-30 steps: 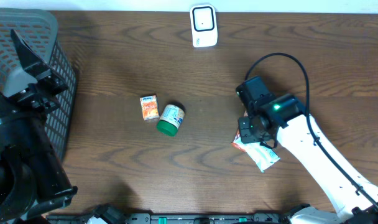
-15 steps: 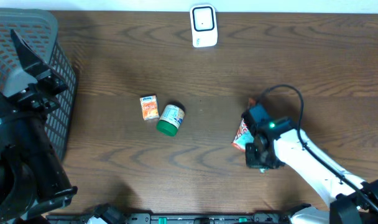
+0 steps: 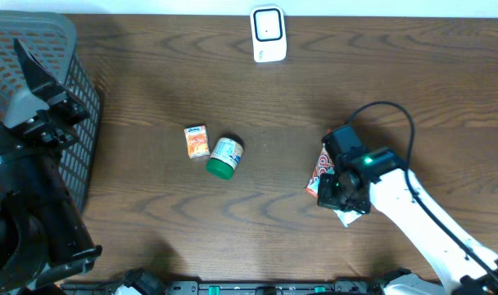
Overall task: Scan the item barcode
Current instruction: 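Carry the green snack and red bar toward the right front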
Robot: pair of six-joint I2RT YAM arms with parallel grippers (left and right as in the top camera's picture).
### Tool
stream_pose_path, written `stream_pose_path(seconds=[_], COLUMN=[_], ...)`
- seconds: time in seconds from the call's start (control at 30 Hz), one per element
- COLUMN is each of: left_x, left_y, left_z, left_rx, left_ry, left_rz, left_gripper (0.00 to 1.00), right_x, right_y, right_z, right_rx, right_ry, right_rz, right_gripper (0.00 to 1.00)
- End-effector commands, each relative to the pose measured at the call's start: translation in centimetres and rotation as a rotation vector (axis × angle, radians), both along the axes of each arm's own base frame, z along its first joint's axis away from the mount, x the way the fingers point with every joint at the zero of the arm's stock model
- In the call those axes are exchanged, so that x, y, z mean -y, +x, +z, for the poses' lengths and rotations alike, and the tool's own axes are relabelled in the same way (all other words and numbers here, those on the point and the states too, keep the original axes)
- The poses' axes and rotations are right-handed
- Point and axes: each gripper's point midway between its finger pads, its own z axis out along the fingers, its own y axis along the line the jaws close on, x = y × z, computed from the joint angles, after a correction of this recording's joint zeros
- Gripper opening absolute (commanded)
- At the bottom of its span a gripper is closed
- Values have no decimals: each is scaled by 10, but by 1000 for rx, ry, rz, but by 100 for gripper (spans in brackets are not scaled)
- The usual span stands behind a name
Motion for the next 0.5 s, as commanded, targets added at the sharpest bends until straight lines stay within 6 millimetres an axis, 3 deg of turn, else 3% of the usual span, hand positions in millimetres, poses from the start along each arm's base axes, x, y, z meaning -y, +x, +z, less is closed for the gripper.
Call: stream_pose_path(seconds=[0.0,0.07,0.23,0.47], left_x=[-2,-2,-2,-2], left_y=[-1,-1,-1,-1], left_z=[-1,-1,-1,-1], left_rx=[5,5,5,5], left_ry=[-11,-11,-11,-11], left_rz=[7,7,7,7], left_gripper=[98,98,98,98], right_x=[27,40,45,52], right_y=[10,10,9,-25], right_z=[2,-8,-36,-74], right_rx=[51,54,58,-42], right_ry=[-94,-138,-122,-148], right_rz=[-164,-255,-347,-389], right_gripper=[1,1,1,1])
